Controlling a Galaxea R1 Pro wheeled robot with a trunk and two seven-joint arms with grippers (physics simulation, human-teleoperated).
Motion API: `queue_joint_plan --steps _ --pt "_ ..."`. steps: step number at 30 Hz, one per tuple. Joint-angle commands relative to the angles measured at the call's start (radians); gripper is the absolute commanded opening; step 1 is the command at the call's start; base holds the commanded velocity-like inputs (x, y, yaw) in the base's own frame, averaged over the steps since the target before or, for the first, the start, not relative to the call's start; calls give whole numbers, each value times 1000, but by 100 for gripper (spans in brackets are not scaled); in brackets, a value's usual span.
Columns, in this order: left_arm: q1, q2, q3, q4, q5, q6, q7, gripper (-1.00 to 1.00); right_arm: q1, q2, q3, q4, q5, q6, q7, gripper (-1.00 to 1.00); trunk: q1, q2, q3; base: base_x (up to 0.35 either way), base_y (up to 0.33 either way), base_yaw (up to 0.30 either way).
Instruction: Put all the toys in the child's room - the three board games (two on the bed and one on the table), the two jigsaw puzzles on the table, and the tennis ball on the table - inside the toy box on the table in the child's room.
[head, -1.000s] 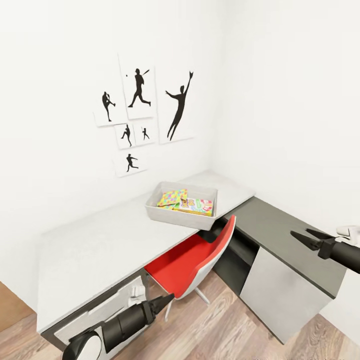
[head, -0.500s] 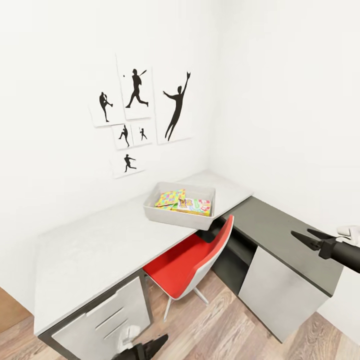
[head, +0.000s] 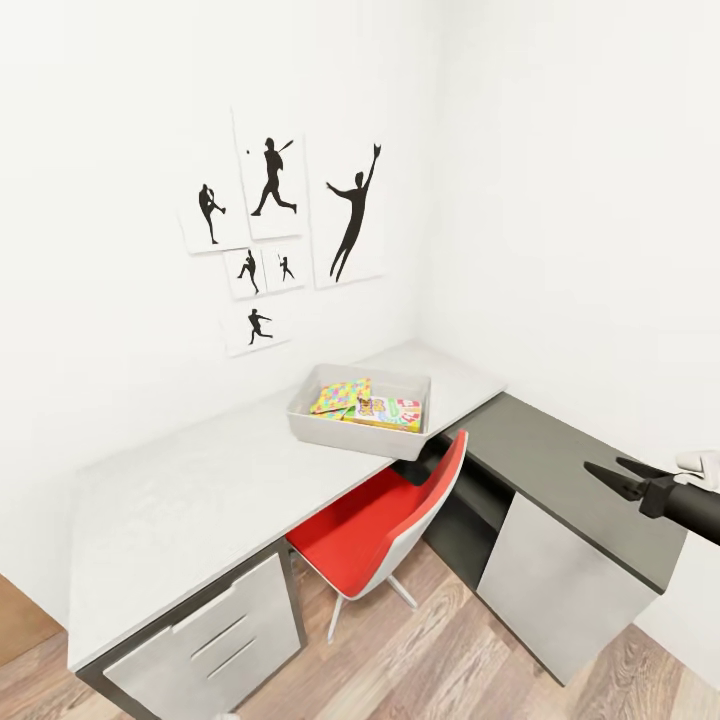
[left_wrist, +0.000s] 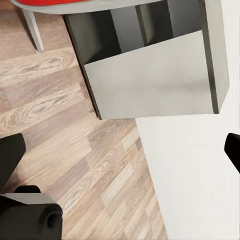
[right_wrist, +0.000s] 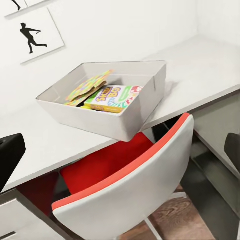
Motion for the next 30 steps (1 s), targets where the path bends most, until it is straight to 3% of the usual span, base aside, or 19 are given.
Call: queue_joint_plan --steps 1,4,7,9,17,22,30 --pt "0 0 0 -1 11 8 2 100 -6 -1 8 1 -11 -6 5 100 1 -2 -2 0 0 -2" --pt "14 0 38 24 10 5 59 100 -6 -2 8 1 -12 -1 6 100 1 -2 -2 0 0 0" --pt "15 0 48 37 9 4 84 100 -6 -2 8 1 -12 6 6 100 1 -2 -2 0 0 0" --pt "11 3 62 63 9 2 136 100 -6 -2 8 1 -12 33 6 100 1 -2 -2 0 0 0" --pt "-20 6 74 140 5 0 233 100 -6 -1 8 4 -11 102 7 100 1 -2 -2 0 0 0" --pt "-66 7 78 258 -31 -2 332 100 -6 -1 7 15 -12 143 10 100 1 -2 -2 0 0 0" --pt "-100 12 88 377 -71 -22 390 100 -6 -1 8 21 -12 164 36 100 1 -2 -2 0 0 0"
